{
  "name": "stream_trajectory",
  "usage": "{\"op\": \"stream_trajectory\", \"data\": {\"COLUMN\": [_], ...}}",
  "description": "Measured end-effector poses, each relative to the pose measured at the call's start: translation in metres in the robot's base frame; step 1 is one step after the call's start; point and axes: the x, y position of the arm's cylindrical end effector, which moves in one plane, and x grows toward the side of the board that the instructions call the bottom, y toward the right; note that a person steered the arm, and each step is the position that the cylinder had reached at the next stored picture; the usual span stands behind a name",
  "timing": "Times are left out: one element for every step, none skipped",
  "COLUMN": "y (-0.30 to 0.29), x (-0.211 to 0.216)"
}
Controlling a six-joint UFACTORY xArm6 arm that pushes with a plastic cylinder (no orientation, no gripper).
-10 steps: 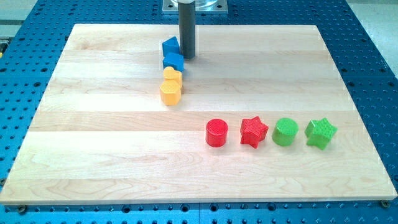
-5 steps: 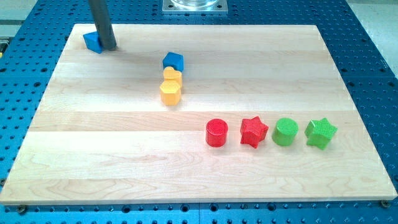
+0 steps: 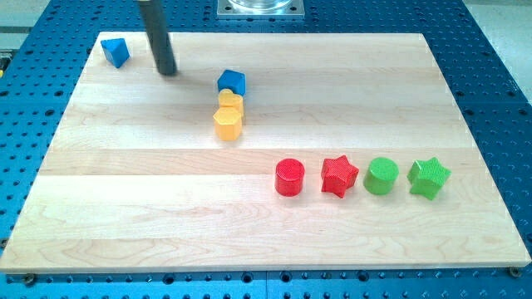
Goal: Move the blue blocks diagonally to the top left of the yellow heart
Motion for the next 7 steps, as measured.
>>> {"op": "stream_trajectory", "data": {"y": [0.028,0.086,0.132,0.137,0.105,0.051,0.003], "x": [0.000,0.011,0.072,0.079,0.082,0.082,0.086]}}
